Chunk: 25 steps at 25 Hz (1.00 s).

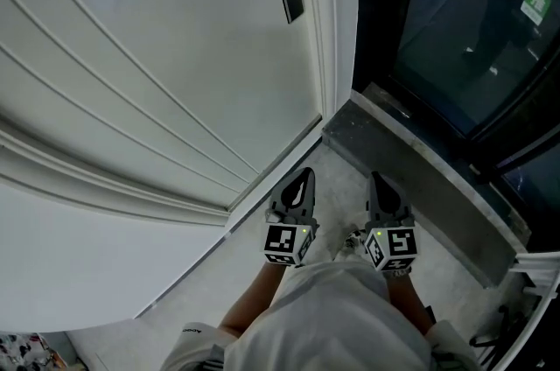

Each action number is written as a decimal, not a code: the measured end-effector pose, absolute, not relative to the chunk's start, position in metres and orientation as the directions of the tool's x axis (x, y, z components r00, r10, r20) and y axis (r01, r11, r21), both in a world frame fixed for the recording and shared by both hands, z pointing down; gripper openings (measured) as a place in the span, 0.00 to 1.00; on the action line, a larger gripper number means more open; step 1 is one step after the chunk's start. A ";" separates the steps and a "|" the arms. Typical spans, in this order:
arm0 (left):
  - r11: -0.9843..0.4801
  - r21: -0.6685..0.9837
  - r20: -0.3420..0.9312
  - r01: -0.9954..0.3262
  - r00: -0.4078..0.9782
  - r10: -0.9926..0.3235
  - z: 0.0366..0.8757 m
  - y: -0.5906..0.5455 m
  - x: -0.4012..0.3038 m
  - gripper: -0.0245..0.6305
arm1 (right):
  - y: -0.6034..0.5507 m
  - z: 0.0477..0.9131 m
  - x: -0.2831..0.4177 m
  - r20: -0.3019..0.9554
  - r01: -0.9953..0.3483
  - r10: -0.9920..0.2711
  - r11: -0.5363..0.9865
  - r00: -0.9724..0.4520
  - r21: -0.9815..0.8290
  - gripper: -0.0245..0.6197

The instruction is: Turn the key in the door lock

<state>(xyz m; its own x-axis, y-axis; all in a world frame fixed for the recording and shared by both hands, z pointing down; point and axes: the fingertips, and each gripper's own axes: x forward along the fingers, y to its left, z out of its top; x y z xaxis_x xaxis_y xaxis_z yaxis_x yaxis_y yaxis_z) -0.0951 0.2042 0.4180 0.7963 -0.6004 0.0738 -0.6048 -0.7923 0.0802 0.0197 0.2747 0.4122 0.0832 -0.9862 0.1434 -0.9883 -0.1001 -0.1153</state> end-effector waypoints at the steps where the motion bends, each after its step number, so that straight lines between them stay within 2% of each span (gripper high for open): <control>1: -0.783 0.082 0.076 -0.617 0.787 -0.612 0.418 0.202 -0.089 0.05 | 0.270 0.412 0.026 0.145 -0.990 -0.987 -0.086 0.069 -0.113 0.02; 6: -0.745 0.083 0.068 -0.662 0.749 -0.659 0.415 0.191 -0.059 0.05 | 0.251 0.402 0.057 0.119 -0.997 -0.993 -0.002 -0.008 -0.084 0.02; 12: -0.700 0.089 0.068 -0.708 0.706 -0.705 0.419 0.178 -0.034 0.05 | 0.226 0.397 0.092 0.110 -0.996 -0.993 0.025 -0.035 -0.088 0.02; 25: -0.613 0.115 0.070 -0.782 0.622 -0.780 0.428 0.109 -0.030 0.05 | 0.153 0.416 0.103 0.152 -0.990 -0.979 0.123 -0.133 -0.070 0.02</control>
<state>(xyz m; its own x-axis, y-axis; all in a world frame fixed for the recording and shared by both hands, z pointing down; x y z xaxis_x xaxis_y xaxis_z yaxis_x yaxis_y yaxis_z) -0.0305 0.1092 0.4277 0.6219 -0.7800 0.0700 -0.7817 -0.6129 0.1151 0.1027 0.1531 0.4156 -0.1329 -0.9794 0.1521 -0.9899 0.1233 -0.0705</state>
